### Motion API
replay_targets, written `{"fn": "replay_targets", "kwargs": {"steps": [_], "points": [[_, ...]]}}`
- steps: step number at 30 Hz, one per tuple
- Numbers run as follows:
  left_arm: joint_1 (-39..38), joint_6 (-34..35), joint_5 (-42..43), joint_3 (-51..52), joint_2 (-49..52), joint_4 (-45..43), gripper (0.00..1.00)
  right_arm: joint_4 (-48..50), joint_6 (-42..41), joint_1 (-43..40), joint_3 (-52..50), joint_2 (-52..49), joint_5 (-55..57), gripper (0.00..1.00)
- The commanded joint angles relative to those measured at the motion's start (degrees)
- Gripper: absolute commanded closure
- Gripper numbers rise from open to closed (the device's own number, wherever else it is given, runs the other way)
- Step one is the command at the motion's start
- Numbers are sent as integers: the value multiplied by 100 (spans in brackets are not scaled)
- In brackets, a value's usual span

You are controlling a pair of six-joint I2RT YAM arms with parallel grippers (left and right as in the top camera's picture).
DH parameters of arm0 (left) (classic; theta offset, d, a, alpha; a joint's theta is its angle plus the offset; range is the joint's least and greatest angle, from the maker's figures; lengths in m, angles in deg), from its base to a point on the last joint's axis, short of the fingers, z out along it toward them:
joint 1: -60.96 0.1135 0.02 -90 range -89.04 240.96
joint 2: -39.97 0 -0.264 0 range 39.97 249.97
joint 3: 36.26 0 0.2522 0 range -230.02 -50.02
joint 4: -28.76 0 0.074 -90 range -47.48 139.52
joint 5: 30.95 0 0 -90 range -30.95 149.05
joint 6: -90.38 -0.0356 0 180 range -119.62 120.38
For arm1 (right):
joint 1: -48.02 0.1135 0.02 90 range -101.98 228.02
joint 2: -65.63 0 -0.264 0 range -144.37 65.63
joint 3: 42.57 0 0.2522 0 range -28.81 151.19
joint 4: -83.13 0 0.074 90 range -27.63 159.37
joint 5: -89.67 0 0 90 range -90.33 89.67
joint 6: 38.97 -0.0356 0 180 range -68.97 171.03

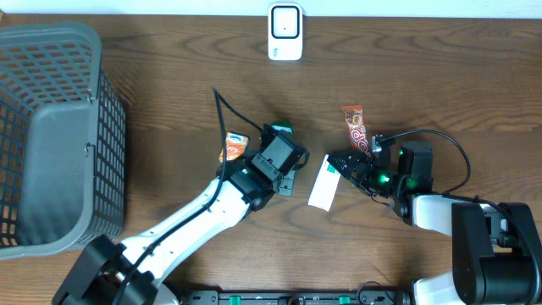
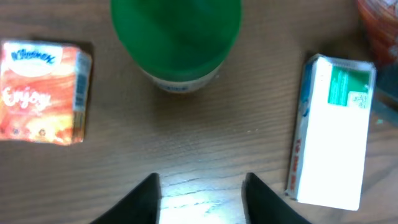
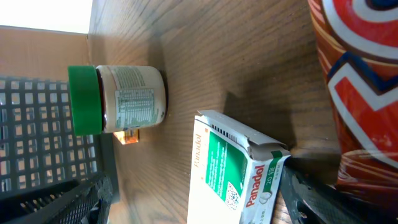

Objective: Scan the item barcode

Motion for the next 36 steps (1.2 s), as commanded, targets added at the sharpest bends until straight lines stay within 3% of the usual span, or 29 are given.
{"fn": "replay_targets", "kwargs": {"steps": [1,4,7,15,18,23,36], "points": [[17,66,31,22,120,-35,74,-629,-7,76,-595,-855,1565,12],[20,160,33,22,240,-98,89,-629,-9,76,-595,-855,1565,13],[17,382,42,22,396,-188,92,-645,-11,76,-595,-855,1565,13],[17,557,992,22,1075,-1062,92,-1113,-11,76,-595,-855,1565,12],[17,664,1021,22,1204,-1110,92,-1196,-9,76,-595,-855,1565,12],[17,686,1021,50,1283,-1113,92,-1453,-11,76,-595,-855,1565,22],[17,966,1665,114,2181,-1676,93,-1679,-52,76,-592,-855,1679,25]]}}
